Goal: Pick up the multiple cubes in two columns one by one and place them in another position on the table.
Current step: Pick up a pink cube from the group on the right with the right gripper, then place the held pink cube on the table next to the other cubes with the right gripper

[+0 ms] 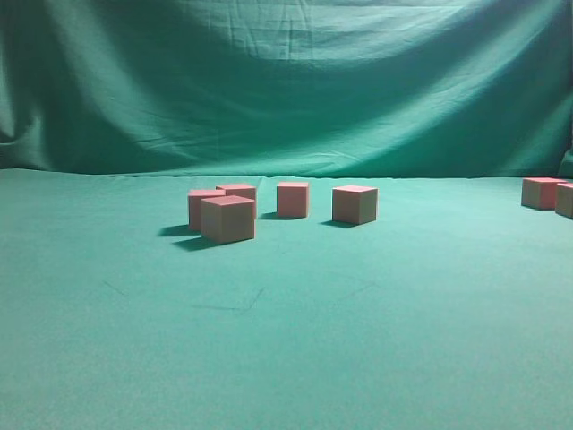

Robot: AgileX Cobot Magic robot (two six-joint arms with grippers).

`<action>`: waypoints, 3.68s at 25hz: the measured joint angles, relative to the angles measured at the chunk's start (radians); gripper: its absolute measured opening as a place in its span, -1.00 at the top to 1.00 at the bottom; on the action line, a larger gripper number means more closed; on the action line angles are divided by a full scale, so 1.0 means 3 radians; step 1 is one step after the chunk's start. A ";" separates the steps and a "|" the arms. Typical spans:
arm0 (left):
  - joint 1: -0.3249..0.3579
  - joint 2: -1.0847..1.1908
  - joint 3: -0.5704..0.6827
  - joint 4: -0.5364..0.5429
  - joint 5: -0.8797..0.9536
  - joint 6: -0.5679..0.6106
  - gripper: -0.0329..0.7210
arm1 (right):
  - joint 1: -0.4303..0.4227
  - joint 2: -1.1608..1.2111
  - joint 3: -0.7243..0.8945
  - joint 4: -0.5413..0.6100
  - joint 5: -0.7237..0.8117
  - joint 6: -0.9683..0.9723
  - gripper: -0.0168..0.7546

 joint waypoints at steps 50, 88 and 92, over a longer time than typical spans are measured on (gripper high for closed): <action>0.0000 0.0000 0.0000 0.0000 0.0000 0.0000 0.91 | -0.1508 0.2545 0.0284 0.0726 -0.1612 -0.0779 0.28; 0.0000 0.0000 0.0000 0.0000 0.0000 0.0000 0.91 | 0.1612 0.2809 -0.1183 0.1227 -0.0367 -0.2098 0.28; 0.0000 0.0000 0.0000 0.0000 0.0000 0.0000 0.91 | 0.1612 0.3007 -0.1236 0.1128 -0.0360 -0.2199 0.28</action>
